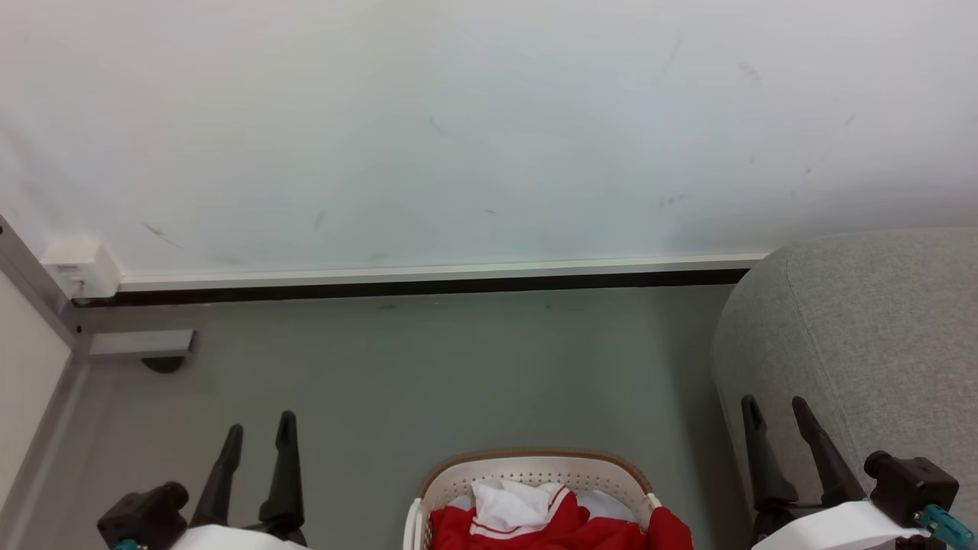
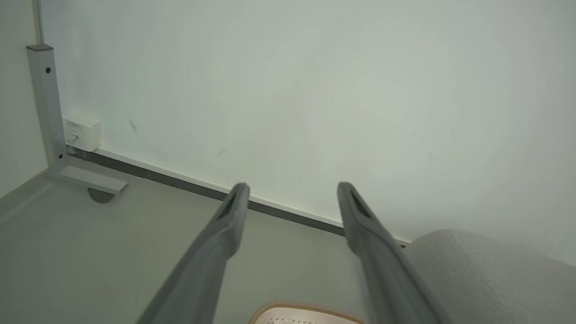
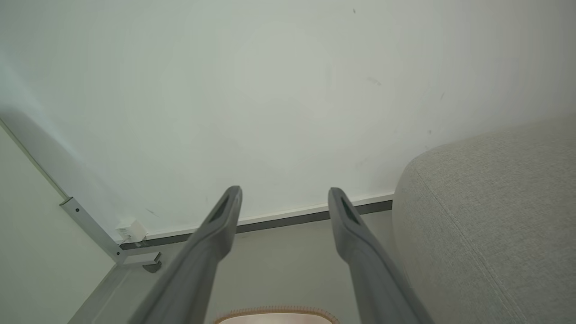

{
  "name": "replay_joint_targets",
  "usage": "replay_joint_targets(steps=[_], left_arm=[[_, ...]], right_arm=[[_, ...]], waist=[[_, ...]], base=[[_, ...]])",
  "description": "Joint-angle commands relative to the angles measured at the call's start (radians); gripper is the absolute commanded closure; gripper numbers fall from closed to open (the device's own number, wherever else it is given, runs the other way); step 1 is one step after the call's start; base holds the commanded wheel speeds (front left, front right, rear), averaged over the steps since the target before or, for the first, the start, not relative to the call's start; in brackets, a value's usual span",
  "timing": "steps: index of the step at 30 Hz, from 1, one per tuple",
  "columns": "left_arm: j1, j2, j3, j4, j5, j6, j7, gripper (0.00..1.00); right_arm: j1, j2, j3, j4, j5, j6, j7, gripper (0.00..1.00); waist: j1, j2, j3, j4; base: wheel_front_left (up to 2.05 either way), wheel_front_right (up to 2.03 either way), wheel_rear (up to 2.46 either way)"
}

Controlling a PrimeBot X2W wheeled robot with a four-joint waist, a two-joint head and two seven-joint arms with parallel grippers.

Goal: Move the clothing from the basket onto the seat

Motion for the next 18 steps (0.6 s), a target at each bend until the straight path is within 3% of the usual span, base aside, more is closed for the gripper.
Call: replay_joint_targets(steps=[1,18], left_arm=[[0.001,0.012,-0.002,-0.005,0.031,0.004,-0.012,0.00],[0.007,0.033,-0.035,-0.022,0.168,0.028,-0.051,0.00]], right_arm=[[-0.022,-0.007,0.002,0.000,-0.028,0.004,-0.010,0.00],[-0.033,-0.003,0.026,-0.007,-0.192,0.006,-0.050,0.00]], waist=[[0.0000,0.0000,0.000,0.001],[0.0000,0.0000,0.003,0.000]], base=[[0.00,0.00,0.00],[0.00,0.00,0.00]])
